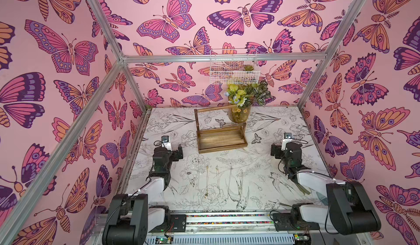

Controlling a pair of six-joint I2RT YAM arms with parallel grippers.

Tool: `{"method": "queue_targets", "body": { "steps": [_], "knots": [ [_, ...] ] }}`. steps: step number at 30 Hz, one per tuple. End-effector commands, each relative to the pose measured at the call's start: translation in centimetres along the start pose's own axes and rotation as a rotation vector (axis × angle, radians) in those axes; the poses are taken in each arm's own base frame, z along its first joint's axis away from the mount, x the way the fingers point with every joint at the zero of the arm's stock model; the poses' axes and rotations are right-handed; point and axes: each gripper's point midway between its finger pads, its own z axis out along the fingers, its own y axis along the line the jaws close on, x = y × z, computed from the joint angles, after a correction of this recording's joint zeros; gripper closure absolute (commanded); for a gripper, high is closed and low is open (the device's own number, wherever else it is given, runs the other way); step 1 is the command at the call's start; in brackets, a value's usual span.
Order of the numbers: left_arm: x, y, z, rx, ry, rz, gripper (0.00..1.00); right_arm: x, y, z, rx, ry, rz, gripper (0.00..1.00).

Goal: Take the necklace off the jewelry display stand
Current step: Reset both arms

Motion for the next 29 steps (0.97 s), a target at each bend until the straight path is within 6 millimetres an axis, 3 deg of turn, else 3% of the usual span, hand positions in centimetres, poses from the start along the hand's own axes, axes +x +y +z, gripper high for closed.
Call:
{"method": "queue_targets", "body": {
  "steps": [1,9,14,21,24,29],
  "knots": [
    [-0.8,0.3,0.6,0.015,-0.073,0.003,0.02,-2.5,-0.1,0.4,-0.001,-0.089,0.022,0.01],
    [0.5,1.2,1.9,0.007,-0.050,-0.034,0.02,-1.7,0.8,1.4,-0.037,-0.123,0.025,0.01],
    [1.7,1.4,2.8,-0.002,-0.035,-0.042,0.02,-1.6,1.1,1.0,-0.058,-0.142,0.020,0.01],
    [1.7,1.3,2.8,0.002,-0.034,-0.039,0.01,-1.3,-0.1,0.8,0.006,-0.164,0.054,0.01],
    [1.7,1.2,2.8,0.005,-0.033,-0.038,0.01,-1.1,0.7,0.8,-0.030,-0.200,0.034,0.01],
    [1.6,1.1,2.9,0.014,-0.035,-0.033,0.01,-0.8,0.2,1.4,0.003,-0.142,0.044,0.01]
  ]
}}
